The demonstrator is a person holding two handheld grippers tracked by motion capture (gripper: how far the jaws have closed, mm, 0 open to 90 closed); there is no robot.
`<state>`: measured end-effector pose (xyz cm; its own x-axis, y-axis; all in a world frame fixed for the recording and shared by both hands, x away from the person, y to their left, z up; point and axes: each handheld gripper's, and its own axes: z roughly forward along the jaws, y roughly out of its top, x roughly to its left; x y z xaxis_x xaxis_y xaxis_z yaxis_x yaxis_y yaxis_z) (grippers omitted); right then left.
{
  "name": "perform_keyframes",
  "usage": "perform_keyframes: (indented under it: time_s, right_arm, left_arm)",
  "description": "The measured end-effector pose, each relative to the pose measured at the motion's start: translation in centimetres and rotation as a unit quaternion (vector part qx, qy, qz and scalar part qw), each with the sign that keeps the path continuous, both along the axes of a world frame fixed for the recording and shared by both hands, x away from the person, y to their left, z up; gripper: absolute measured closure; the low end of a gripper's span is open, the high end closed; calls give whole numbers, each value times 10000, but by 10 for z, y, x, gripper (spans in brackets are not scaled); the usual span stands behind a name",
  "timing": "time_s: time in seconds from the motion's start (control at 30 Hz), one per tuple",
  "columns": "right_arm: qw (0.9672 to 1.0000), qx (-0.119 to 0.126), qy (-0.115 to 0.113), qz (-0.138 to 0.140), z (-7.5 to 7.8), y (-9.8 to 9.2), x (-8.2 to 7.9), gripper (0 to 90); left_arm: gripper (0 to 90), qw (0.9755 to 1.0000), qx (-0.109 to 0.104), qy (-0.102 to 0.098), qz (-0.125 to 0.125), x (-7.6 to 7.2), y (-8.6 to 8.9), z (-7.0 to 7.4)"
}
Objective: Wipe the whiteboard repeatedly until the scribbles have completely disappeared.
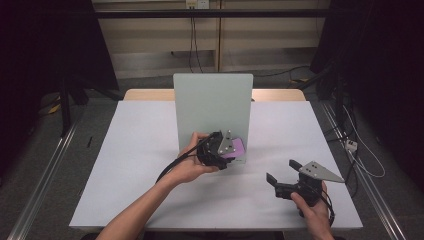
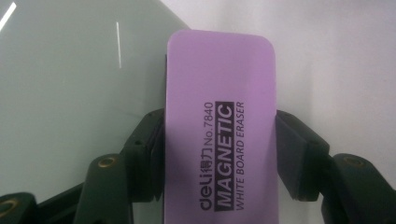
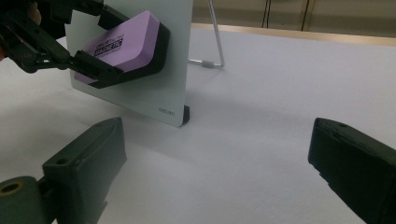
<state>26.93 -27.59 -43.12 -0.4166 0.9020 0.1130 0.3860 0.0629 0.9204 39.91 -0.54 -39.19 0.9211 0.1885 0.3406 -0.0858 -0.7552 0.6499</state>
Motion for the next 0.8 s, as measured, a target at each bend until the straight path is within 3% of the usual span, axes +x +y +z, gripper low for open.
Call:
perform_keyframes:
  time_s: [0.17, 0.23, 0.47, 0.67, 0.8]
  right_arm:
    - [10000, 5, 5, 11, 0, 0, 0, 39]
    - [10000, 18, 4, -5, 0, 0, 0, 39]
    - [10000, 0, 1, 10, 0, 0, 0, 39]
    - [10000, 4, 5, 11, 0, 0, 1, 39]
    - [10000, 6, 10, 11, 0, 1, 1, 39]
  left_arm:
    - [408, 9992, -267, -183, 243, 6, 12, 21]
    - [408, 9979, -446, -260, 390, 9, 17, 31]
    - [407, 9943, -770, -425, 598, 18, 29, 54]
    - [407, 9934, -816, -498, 627, 18, 29, 54]
    - [407, 9958, -630, -435, 497, 13, 24, 41]
